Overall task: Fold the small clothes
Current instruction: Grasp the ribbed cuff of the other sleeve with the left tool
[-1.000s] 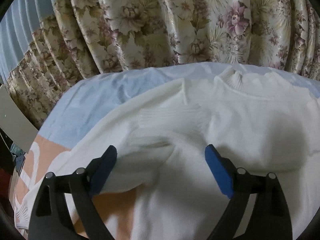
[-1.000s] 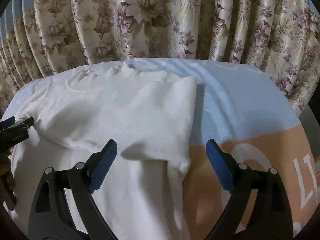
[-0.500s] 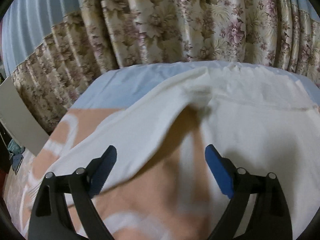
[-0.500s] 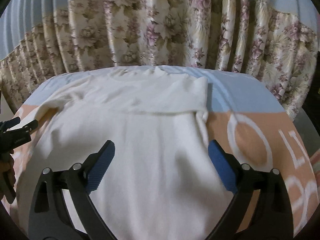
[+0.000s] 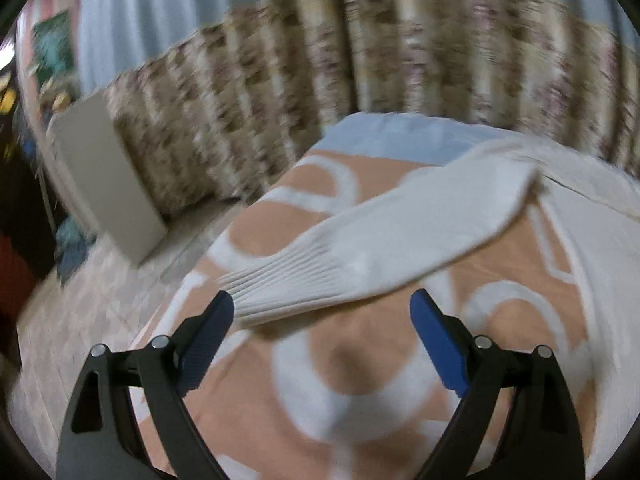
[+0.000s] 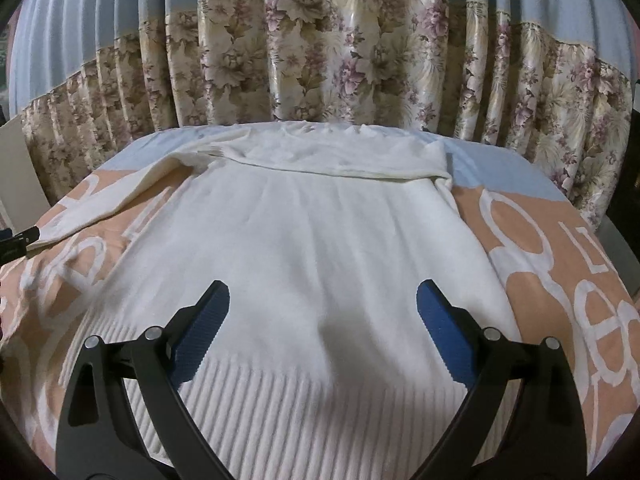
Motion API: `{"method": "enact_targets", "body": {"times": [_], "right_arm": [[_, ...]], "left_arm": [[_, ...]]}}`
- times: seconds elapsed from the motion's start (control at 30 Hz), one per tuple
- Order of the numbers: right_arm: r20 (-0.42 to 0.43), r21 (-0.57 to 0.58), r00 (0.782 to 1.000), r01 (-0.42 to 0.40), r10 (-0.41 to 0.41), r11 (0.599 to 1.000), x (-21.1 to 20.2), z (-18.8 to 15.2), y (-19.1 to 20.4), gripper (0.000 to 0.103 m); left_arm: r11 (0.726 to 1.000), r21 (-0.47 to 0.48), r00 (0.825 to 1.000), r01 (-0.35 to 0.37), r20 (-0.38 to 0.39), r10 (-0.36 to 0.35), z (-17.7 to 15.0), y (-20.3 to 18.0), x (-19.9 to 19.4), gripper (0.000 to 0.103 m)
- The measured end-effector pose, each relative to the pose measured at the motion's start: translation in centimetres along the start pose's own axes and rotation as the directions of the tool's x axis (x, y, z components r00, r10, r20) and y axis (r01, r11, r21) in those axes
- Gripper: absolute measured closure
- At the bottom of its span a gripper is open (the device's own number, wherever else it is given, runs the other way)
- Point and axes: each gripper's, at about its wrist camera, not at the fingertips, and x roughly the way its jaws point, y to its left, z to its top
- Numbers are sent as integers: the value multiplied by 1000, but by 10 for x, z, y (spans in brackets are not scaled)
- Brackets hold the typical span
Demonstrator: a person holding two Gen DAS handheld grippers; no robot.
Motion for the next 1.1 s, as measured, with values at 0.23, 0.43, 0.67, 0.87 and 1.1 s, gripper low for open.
{"method": "enact_targets", "body": {"times": [0.23,0.43,0.67,0.87,1.1], "right_arm": [[-2,12,1000,1,-1,1000,-4,0,-4,7],[-15,12,1000,-4,5,1000,-5,-3,-5,6],[-11,2,1000,0,0,1000,-7,-2,-2,6],[-16,2,1000,-8,8,1000,-8,-2,-1,6],[-8,12,1000,-4,4,1000,-10,1,-4,5]], "left_arm": [[996,-85,999,12,-52,-17,7,26,20,13],[996,-93,997,-15,-83,8,12,27,35,13],[1000,-27,990,1,-140,-5,13,12,52,54],[999,-30,991,28,-134,-32,19,2,48,94],[1000,11,996,27,-87,-26,20,-18,33,95]]}}
